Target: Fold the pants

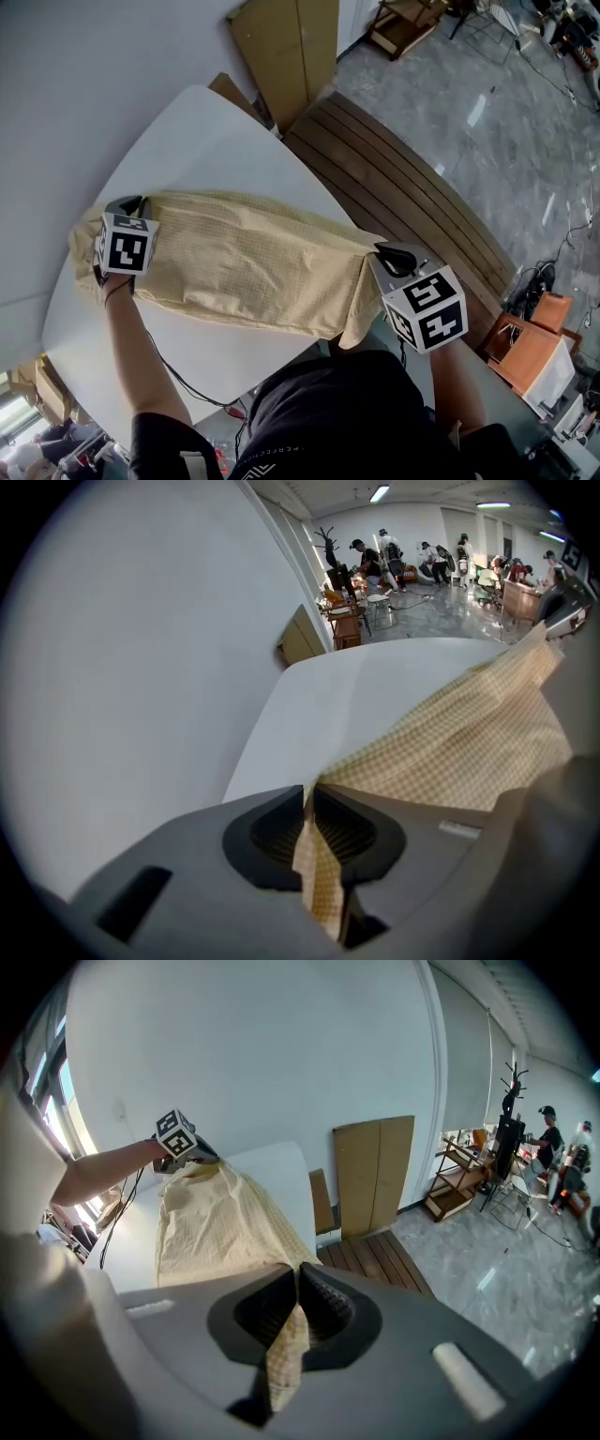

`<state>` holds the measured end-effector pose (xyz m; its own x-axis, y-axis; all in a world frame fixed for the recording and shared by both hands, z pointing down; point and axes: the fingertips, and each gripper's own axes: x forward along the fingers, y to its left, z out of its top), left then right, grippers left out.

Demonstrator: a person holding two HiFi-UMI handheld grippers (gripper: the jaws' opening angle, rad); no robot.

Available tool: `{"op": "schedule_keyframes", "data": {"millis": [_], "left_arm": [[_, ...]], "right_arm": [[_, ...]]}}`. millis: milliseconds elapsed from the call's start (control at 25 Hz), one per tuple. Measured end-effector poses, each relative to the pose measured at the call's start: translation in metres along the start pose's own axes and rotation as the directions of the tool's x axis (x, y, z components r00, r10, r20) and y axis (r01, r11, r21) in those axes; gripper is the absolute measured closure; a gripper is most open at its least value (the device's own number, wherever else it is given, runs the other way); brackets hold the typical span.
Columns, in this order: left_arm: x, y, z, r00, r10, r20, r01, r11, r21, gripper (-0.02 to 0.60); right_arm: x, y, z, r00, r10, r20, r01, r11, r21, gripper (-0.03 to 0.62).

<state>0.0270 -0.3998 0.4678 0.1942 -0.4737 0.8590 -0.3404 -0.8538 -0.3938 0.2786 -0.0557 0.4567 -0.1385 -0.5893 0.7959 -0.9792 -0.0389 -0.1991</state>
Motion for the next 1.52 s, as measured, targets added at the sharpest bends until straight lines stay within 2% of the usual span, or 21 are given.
{"op": "schedule_keyframes", "data": {"millis": [160, 400, 840, 1200, 1360, 1400, 1480, 1520], "left_arm": [[0.000, -0.004, -0.001, 1.000, 0.005, 0.014, -0.005, 1.000, -0.014, 0.515], [-0.006, -0.006, -0.002, 0.999, 0.023, 0.032, -0.022, 0.999, -0.029, 0.511], [-0.026, -0.037, 0.007, 0.997, -0.032, 0.076, 0.034, 0.999, -0.031, 0.506], [-0.054, -0.103, 0.027, 0.983, -0.115, 0.140, 0.119, 0.993, -0.015, 0.525], [-0.079, -0.138, 0.030, 0.970, -0.136, 0.202, 0.144, 0.989, -0.026, 0.532], [-0.083, -0.147, 0.031, 0.964, -0.150, 0.220, 0.160, 0.987, -0.027, 0.535], [-0.088, -0.166, 0.031, 0.952, -0.184, 0.243, 0.194, 0.981, -0.015, 0.540], [-0.090, -0.174, 0.030, 0.947, -0.199, 0.250, 0.207, 0.978, -0.007, 0.543]], "right_arm": [[0.003, -0.004, -0.006, 1.000, -0.024, 0.004, 0.024, 1.000, -0.007, 0.571], [-0.003, -0.017, -0.007, 0.998, -0.061, 0.014, 0.061, 0.998, 0.006, 0.556], [-0.011, -0.022, -0.007, 0.999, -0.037, 0.039, 0.036, 0.999, 0.014, 0.542], [-0.029, -0.025, -0.011, 0.997, -0.021, 0.074, 0.021, 1.000, 0.003, 0.523], [-0.037, -0.023, -0.017, 0.997, -0.006, 0.078, 0.007, 1.000, -0.007, 0.525], [-0.038, -0.025, -0.017, 0.996, -0.010, 0.083, 0.010, 1.000, 0.005, 0.533], [-0.040, -0.033, -0.018, 0.996, -0.024, 0.091, 0.021, 0.999, 0.039, 0.593], [-0.043, -0.036, -0.018, 0.995, -0.031, 0.091, 0.026, 0.999, 0.047, 0.594]]}}
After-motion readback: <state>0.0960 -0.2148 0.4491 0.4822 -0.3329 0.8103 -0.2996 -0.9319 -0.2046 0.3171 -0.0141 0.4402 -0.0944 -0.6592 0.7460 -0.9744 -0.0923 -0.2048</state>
